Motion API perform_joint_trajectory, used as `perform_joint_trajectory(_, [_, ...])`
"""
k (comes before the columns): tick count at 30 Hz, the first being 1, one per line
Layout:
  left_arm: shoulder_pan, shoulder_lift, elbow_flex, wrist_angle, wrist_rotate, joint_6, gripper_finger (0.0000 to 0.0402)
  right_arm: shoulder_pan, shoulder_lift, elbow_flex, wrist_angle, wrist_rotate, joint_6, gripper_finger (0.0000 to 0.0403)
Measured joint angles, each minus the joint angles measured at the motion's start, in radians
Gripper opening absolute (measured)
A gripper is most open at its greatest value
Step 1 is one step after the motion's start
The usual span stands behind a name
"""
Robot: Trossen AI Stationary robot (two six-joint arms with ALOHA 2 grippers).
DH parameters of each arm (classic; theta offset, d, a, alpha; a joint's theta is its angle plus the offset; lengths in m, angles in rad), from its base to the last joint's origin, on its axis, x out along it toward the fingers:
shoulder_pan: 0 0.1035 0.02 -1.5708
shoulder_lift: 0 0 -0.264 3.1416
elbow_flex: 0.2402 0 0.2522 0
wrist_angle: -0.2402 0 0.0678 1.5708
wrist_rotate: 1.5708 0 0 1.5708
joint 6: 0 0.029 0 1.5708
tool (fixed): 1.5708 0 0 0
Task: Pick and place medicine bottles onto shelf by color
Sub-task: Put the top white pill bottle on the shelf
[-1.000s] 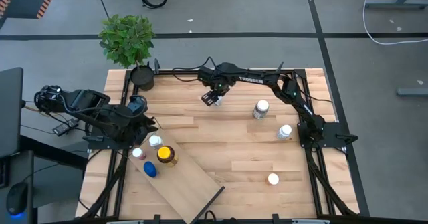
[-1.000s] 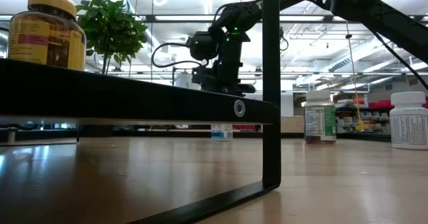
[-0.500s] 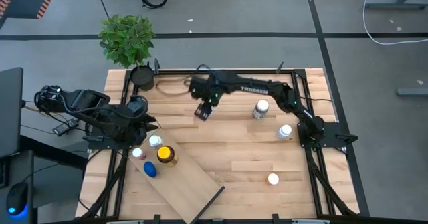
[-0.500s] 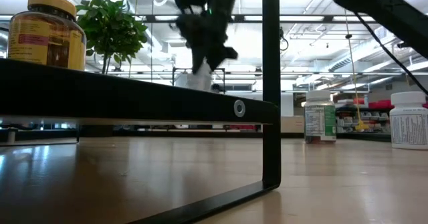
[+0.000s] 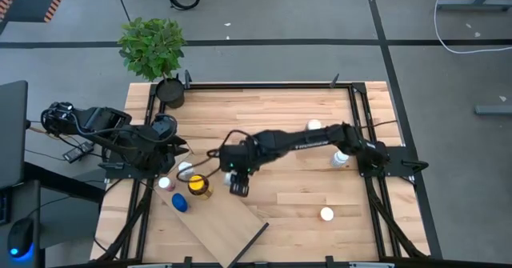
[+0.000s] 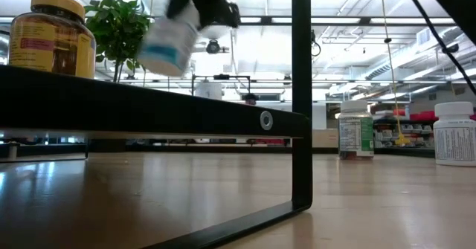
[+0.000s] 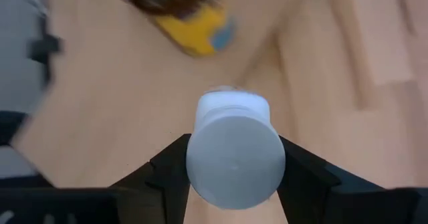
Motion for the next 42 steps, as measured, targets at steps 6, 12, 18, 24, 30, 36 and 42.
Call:
perform_joint_trajectory(6, [0.000, 0.000, 0.000, 0.000, 0.000, -0.002, 0.0136, 0.065, 0.000, 0.000, 0.093, 0.021, 0.089, 0.0187])
perform_joint_trajectory(12, [0.000, 0.000, 0.000, 0.000, 0.022, -0.023, 0.0138, 0.121, 0.000, 0.000, 0.105, 0.026, 0.087, 0.0187])
perform_joint_trajectory(18, [-0.007, 0.002, 0.000, 0.031, 0.049, -0.121, 0.0134, 0.168, 0.000, -0.076, 0.137, 0.041, 0.073, 0.0187])
perform_joint_trajectory(24, [-0.033, 0.003, 0.000, 0.100, 0.050, -0.183, 0.0121, 0.190, 0.002, -0.172, 0.181, 0.041, 0.065, 0.0190])
perform_joint_trajectory(30, [-0.055, 0.015, 0.000, 0.140, 0.050, -0.260, 0.0110, 0.188, 0.003, -0.218, 0.222, 0.041, 0.055, 0.0192])
perform_joint_trajectory(36, [-0.088, 0.032, -0.001, 0.202, 0.051, -0.315, 0.0111, 0.179, 0.002, -0.224, 0.267, 0.056, 0.020, 0.0193])
perform_joint_trajectory(42, [-0.111, 0.067, -0.001, 0.239, 0.051, -0.321, 0.0109, 0.178, 0.002, -0.224, 0.330, 0.058, -0.017, 0.0209])
